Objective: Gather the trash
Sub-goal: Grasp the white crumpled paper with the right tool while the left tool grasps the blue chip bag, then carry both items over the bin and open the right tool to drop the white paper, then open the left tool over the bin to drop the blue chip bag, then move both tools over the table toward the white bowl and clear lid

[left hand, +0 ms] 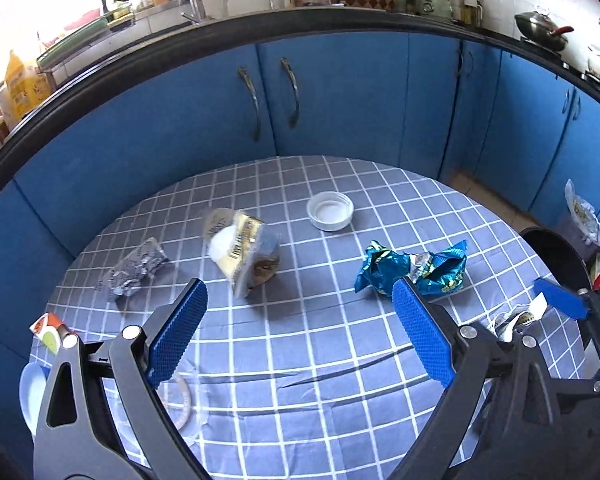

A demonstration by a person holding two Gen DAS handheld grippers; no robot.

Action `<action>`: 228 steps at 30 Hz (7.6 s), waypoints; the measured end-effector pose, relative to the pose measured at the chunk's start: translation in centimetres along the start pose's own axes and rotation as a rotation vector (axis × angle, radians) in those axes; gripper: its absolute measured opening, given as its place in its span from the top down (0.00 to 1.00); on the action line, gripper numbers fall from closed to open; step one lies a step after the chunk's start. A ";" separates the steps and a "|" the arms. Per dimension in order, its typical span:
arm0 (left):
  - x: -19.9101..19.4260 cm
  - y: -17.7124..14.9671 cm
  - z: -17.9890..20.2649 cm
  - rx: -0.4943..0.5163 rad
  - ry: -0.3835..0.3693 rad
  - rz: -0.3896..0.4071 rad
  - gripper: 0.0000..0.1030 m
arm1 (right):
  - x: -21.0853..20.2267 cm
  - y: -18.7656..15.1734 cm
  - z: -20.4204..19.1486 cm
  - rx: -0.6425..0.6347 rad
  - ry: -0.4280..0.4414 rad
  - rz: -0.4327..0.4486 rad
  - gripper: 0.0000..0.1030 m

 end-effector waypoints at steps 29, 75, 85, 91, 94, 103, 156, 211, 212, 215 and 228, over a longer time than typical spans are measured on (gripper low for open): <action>6.1 -0.1 6.5 -0.008 -0.115 -0.101 0.64 | -0.3 0.8 5.8 0.043 -0.082 0.045 0.83; -1.6 2.0 19.2 0.153 -0.248 0.040 0.73 | -6.6 -0.5 15.9 0.133 -0.195 0.116 0.83; -1.2 1.9 19.8 0.154 -0.247 0.033 0.73 | -6.2 -0.9 16.6 0.154 -0.190 0.112 0.83; -1.0 2.0 19.8 0.152 -0.247 0.032 0.73 | -6.0 -1.1 16.8 0.158 -0.185 0.109 0.83; -0.8 2.0 19.7 0.151 -0.244 0.031 0.73 | -5.7 -1.1 16.8 0.157 -0.183 0.106 0.83; -0.5 2.0 19.5 0.146 -0.237 0.032 0.73 | -5.0 -1.2 16.9 0.132 -0.232 0.105 0.41; 0.0 4.2 24.2 0.141 -0.311 0.083 0.05 | -6.7 -3.9 21.0 0.183 -0.361 0.117 0.16; -7.1 1.3 5.6 -0.018 -0.133 0.102 0.08 | -9.5 1.0 5.8 0.020 -0.341 0.114 0.06; -7.2 1.2 4.9 -0.023 -0.122 0.103 0.08 | -9.4 1.1 5.1 0.014 -0.332 0.114 0.06; -7.6 0.6 2.6 -0.034 -0.090 0.105 0.08 | -9.1 1.3 2.9 -0.008 -0.299 0.119 0.06; -9.9 -3.2 -8.0 -0.099 0.071 0.088 0.08 | -7.7 0.6 -8.4 -0.114 -0.118 0.110 0.06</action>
Point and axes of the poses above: each gripper's, at about its wrist camera, not at the fingertips, and x roughly the way its jaws point, z to its right, y to its top, the point moved 2 cm from there along x, roughly the way its jaws point, and after that the axes turned 15 degrees about z, right-handed, at the moved point
